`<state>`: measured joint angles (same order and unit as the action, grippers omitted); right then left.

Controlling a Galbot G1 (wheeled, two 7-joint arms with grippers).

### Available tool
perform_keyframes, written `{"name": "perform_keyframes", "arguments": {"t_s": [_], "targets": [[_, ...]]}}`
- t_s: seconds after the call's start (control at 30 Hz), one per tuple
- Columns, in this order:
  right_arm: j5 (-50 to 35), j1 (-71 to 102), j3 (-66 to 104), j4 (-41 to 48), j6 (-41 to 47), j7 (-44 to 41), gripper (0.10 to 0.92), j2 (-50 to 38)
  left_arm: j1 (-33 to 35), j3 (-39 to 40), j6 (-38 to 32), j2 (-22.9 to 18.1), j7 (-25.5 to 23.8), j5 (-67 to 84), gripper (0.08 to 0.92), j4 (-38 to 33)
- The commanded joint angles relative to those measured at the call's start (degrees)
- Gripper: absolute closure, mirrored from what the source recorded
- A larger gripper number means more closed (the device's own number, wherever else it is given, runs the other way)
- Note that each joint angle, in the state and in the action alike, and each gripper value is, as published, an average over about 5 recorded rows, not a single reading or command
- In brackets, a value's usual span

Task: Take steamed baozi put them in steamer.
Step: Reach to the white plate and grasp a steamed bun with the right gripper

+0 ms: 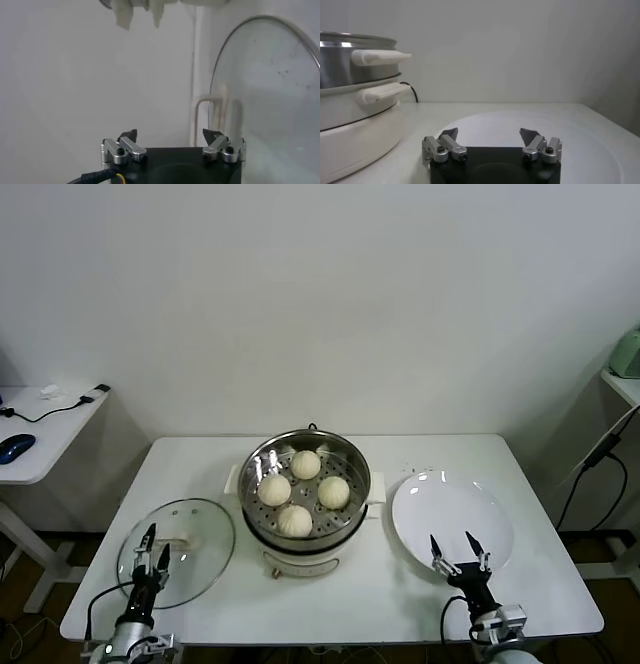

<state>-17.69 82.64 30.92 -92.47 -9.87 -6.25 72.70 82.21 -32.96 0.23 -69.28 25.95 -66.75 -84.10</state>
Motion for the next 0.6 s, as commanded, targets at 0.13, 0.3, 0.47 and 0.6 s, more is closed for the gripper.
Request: {"name": "perform_keyframes", "arguments": {"t_s": [0.13,0.3,0.47,0.6], "targets": [[1.23,0.12,-0.33,-0.32,0.04,-0.02,0.203,0.62,-4.19,1.43,1.57,0.38,-0.78,-0.75,0.182,4.65],[1.68,0.08,-0.65,-0.26,-0.05,-0.16,0.203,0.96,-4.71,1.78,1.45,0.03,-0.37,-0.82,0.285,6.04],[1.93,0.12,-1.07,-0.28,-0.09,-0.17,0.203,0.97,-5.44,1.78,1.63,-0.22,0.07,-1.29,0.432,8.08],[2.06,0.03,-1.6,-0.19,-0.13,-0.08,0.203,0.97,-6.11,1.59,1.49,-0.77,1.47,-2.67,0.545,9.47]]}}
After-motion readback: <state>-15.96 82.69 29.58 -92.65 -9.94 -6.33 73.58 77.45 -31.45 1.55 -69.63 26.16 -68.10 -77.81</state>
